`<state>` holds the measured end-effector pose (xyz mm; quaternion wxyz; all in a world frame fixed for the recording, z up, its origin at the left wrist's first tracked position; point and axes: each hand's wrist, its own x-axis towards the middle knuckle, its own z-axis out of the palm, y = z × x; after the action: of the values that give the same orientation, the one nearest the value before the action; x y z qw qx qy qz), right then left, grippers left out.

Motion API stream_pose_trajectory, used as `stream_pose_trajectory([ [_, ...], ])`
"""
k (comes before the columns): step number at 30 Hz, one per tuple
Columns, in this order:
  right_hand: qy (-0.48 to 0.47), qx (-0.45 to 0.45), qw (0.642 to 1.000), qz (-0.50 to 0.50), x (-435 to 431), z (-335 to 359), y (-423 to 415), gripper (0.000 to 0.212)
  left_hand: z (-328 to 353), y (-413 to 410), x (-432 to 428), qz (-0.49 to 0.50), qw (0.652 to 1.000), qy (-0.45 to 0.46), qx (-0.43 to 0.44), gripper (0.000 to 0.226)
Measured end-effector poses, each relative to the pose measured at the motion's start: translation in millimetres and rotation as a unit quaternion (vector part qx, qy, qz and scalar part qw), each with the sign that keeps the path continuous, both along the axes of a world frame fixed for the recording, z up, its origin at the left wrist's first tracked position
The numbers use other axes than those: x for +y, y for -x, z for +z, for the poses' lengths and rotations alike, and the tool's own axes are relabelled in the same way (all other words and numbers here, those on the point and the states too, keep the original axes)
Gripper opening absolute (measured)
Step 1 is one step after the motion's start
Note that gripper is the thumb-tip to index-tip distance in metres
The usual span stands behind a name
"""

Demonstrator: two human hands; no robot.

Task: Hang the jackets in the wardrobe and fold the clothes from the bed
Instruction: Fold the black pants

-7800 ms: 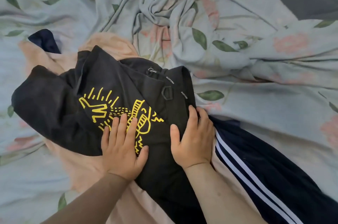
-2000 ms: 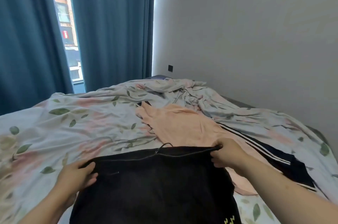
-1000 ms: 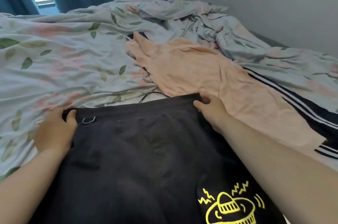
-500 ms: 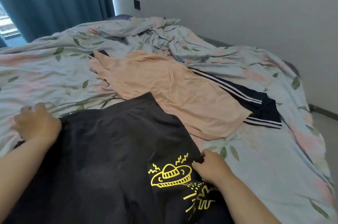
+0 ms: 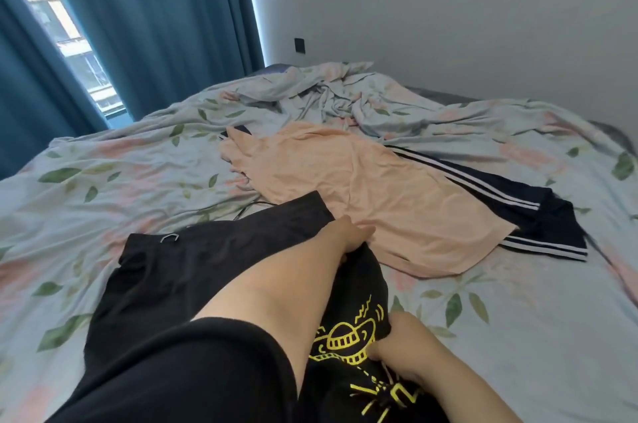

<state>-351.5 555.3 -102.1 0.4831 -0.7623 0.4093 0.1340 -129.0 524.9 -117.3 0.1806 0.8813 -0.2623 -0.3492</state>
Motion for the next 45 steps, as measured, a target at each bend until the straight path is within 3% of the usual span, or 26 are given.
stream_pose_trajectory([
  [3, -0.135, -0.086, 0.987, -0.027, 4, 12, 3, 0.028, 11, -3, 9, -0.011, 0.999, -0.002, -0.053, 0.051],
  [5, -0.218, -0.119, 0.969, -0.009, 10, 21, 6, 0.045, 16, -10, 19, 0.010, 0.996, 0.026, -0.084, 0.035],
  [7, -0.266, -0.124, 0.956, 0.025, 17, 30, 9, 0.059, 30, -23, 35, 0.114, 0.988, 0.094, -0.039, 0.033],
  [10, -0.223, -0.104, 0.963, 0.109, 23, 46, 11, 0.045, 61, -43, 74, 0.226, 0.955, 0.184, 0.058, 0.038],
  [13, -0.164, -0.077, 0.965, 0.189, 36, 67, 2, 0.023, 95, -55, 128, 0.263, 0.924, 0.190, 0.201, 0.032],
  [16, -0.120, -0.079, 0.959, 0.246, 63, 85, -20, 0.025, 117, -74, 181, 0.255, 0.913, 0.185, 0.260, 0.034],
  [19, -0.110, -0.068, 0.950, 0.285, 100, 95, -41, 0.037, 128, -95, 222, 0.277, 0.910, 0.180, 0.250, 0.026],
  [21, -0.072, -0.076, 0.946, 0.306, 130, 93, -54, 0.054, 127, -111, 244, 0.335, 0.884, 0.240, 0.222, 0.028],
  [24, -0.055, -0.128, 0.948, 0.286, 182, 82, -69, 0.064, 121, -135, 273, 0.408, 0.828, 0.337, 0.188, 0.026],
  [27, -0.138, -0.141, 0.939, 0.281, 220, 64, -75, 0.082, 103, -154, 312, 0.474, 0.787, 0.376, 0.124, 0.028],
  [29, -0.229, -0.146, 0.930, 0.246, 228, 48, -73, 0.076, 84, -157, 341, 0.501, 0.774, 0.377, 0.092, 0.014],
  [30, -0.242, -0.158, 0.932, 0.217, 225, 41, -72, 0.066, 75, -151, 353, 0.501, 0.776, 0.371, 0.094, 0.006],
  [33, -0.144, -0.218, 0.961, 0.086, 198, 22, -61, 0.022, 42, -114, 389, 0.479, 0.827, 0.291, 0.041, 0.025],
  [35, -0.020, -0.221, 0.975, 0.013, 174, 8, -49, 0.016, 18, -71, 415, 0.445, 0.858, 0.255, -0.004, 0.028],
  [37, 0.070, -0.183, 0.980, 0.035, 161, -3, -35, 0.011, -4, -19, 441, 0.415, 0.885, 0.200, -0.066, 0.029],
  [41, 0.050, -0.108, 0.977, 0.178, 174, -16, -23, 0.062, -17, 67, 469, 0.380, 0.907, 0.135, -0.121, 0.026],
  [43, 0.079, -0.118, 0.965, 0.220, 179, -20, -24, 0.064, -15, 92, 475, 0.304, 0.925, 0.099, -0.204, 0.040],
  [45, 0.105, -0.128, 0.962, 0.218, 180, -21, -24, 0.057, -15, 108, 481, 0.182, 0.940, 0.037, -0.287, 0.076],
])
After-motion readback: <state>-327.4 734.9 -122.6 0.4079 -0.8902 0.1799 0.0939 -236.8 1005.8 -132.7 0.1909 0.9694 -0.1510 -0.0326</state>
